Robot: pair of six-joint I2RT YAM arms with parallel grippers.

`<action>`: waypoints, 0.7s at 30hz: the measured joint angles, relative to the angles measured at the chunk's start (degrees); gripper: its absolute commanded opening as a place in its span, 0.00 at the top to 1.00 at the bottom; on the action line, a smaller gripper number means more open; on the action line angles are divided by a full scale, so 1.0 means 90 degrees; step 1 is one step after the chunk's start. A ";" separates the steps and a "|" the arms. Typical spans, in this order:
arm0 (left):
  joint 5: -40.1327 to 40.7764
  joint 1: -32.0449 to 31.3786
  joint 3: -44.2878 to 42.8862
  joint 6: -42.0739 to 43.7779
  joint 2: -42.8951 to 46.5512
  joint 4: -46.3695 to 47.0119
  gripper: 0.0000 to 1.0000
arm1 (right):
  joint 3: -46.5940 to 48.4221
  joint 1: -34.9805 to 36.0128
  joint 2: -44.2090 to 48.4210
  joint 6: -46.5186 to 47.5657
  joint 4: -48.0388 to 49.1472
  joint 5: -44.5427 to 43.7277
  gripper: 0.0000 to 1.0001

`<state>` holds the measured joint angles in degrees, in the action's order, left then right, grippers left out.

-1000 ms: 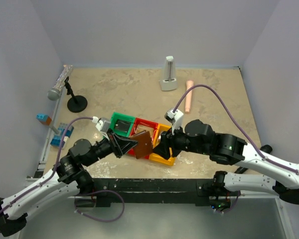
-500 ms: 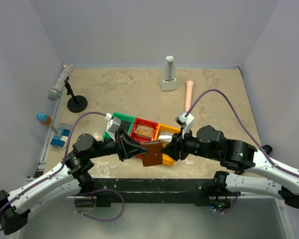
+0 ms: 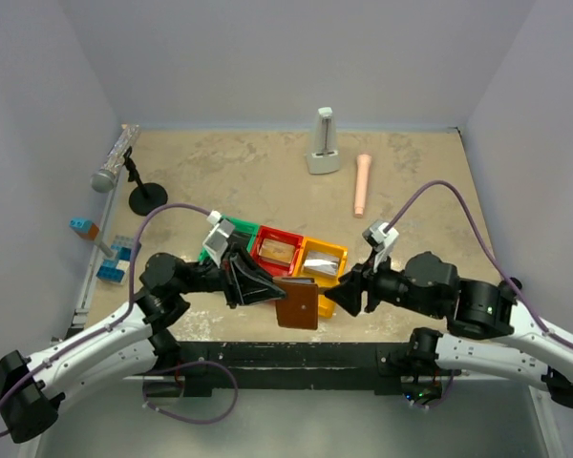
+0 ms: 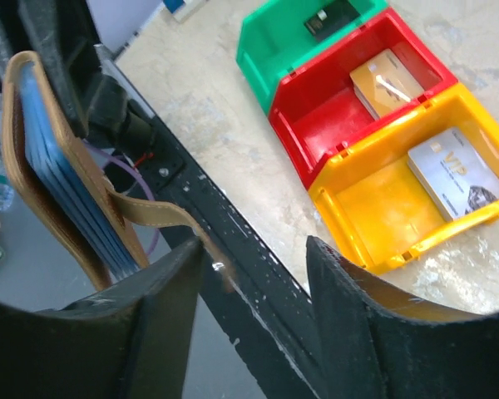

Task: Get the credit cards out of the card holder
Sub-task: Open the card holder.

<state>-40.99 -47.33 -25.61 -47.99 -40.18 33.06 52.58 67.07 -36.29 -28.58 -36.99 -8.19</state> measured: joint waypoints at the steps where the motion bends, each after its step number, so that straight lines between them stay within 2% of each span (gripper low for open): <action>1: -0.0104 0.0044 0.0002 -0.0160 -0.0095 0.0238 1.00 | -0.0044 0.0000 0.0117 -0.0022 0.0061 0.0046 0.37; 7: -0.0731 0.0653 0.0046 -0.1717 -0.0979 0.2696 1.00 | -0.0231 -0.0005 0.0872 -0.0090 0.0585 0.0437 0.32; 10: -0.0923 0.0763 0.0046 -0.2460 -0.1506 0.3592 1.00 | -0.0231 -0.0015 0.1010 -0.0117 0.0850 0.0614 0.31; 15: -0.1173 0.0782 0.0007 -0.3393 -0.2239 0.3973 1.00 | -0.0187 -0.0019 0.0852 -0.0153 0.1105 0.0899 0.30; 21: -0.1319 0.0787 -0.0151 -0.3789 -0.2246 0.4085 1.00 | 0.0061 -0.0019 0.0432 -0.0155 0.1270 0.1052 0.30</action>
<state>-52.86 -40.25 -26.96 -82.08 -60.40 69.82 53.12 66.89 -32.40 -29.98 -25.56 1.28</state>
